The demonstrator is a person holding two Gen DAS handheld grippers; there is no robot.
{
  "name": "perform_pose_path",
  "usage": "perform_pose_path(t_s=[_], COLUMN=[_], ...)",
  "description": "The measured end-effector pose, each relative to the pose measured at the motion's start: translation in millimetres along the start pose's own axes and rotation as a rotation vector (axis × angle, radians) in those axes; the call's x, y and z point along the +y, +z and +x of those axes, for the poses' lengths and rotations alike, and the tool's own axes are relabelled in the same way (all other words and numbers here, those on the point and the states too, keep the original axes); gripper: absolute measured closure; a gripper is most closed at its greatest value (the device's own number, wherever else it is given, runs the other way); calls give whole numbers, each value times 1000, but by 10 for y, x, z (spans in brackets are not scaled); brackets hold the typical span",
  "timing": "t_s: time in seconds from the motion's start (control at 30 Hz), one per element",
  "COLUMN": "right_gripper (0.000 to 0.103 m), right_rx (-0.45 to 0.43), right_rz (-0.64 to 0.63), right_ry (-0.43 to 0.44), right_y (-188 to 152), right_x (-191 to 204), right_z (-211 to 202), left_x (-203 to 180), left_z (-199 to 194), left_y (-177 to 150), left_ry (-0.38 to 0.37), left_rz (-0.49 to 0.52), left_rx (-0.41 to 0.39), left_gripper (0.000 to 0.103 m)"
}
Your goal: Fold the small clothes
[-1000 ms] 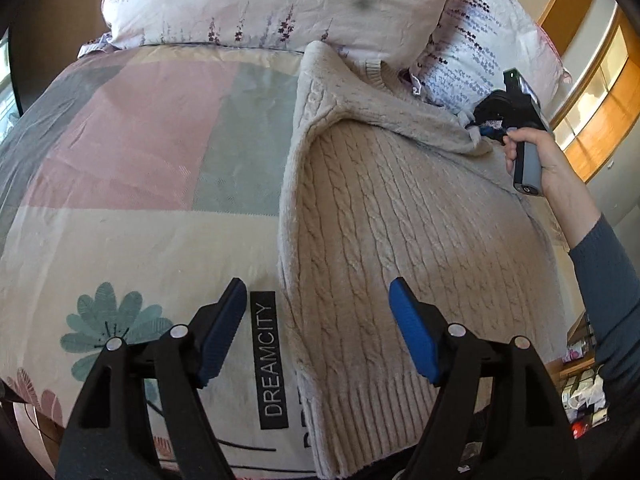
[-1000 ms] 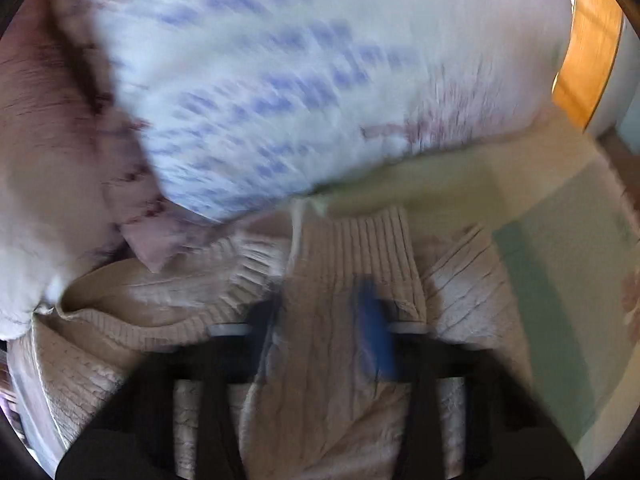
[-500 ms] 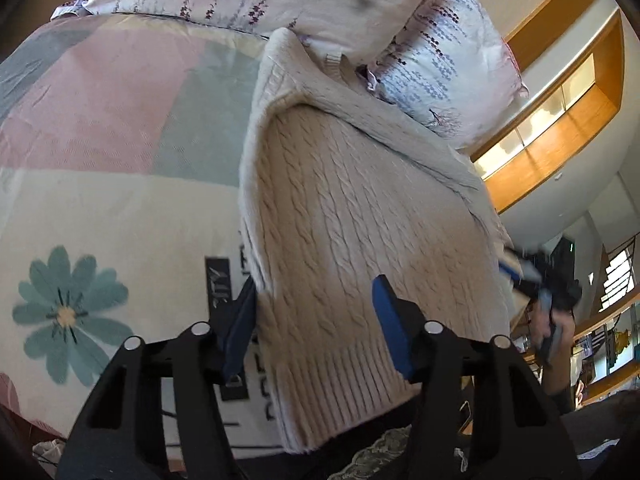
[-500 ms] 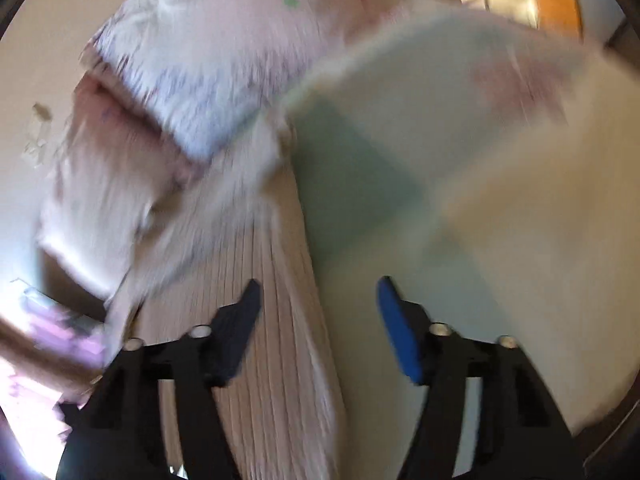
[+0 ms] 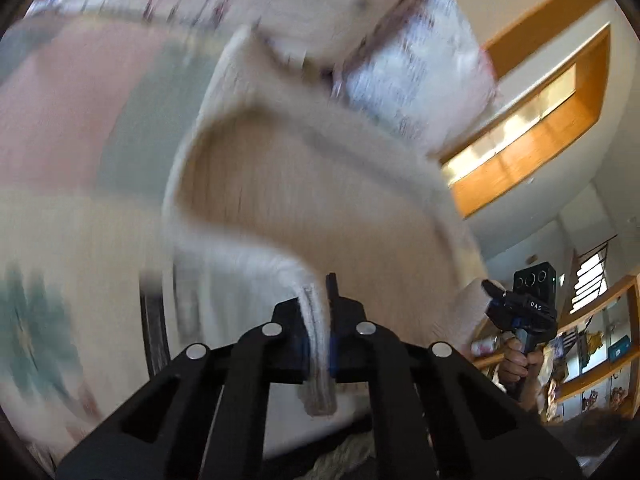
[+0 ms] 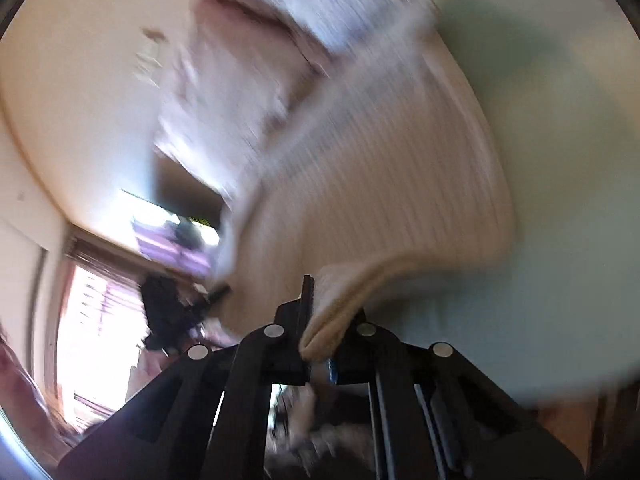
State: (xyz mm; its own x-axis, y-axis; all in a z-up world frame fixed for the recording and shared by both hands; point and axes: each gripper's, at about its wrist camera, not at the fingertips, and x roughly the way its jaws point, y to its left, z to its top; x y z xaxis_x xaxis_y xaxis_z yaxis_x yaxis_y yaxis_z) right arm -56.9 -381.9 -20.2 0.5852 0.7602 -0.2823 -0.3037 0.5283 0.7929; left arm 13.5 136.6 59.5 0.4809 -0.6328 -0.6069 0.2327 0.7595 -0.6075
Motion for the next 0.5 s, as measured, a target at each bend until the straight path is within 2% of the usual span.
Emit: perform_pose_path(t_s=[0.13,0.2,0.27,0.3,0.33,0.37,0.4,0.47,0.5], right_gripper=[97,97,96,87,67,57,54,45,30], right_rx=[-162,-222,-274,-277,-245,-212,-180,-174,-191], right_rz=[-83,-70,-20,5,25,49,79,60,38], right_ry=[26,31,-21,-79,-186,-255,-289,-232,-242], right_y=[979,1391,1864,2011,2157,2217,2226,2120,2075], right_x=[152,149,-18,-99,-224,-309,-386,-442,-432], right_z=[147,408,724,914,1122,1225,1282,1191,1139], left_x=[-71,-49,17,101,182,277,404,583,649], left_z=[69,255,563,798,951,1060,1111,1049,996], left_y=[1032,1504,1900,2085,2182,2254,2289,2215,2155], left_ry=[55,92,146,191,235,276,279,202,190], left_rz=[63,48,32,17,-7,-44,-98,-140,-143], left_rx=[-151,-195,-203,-177,-150,-123,-101,-89,-95], left_gripper=[97,97,91,85,64,48,46,38,35])
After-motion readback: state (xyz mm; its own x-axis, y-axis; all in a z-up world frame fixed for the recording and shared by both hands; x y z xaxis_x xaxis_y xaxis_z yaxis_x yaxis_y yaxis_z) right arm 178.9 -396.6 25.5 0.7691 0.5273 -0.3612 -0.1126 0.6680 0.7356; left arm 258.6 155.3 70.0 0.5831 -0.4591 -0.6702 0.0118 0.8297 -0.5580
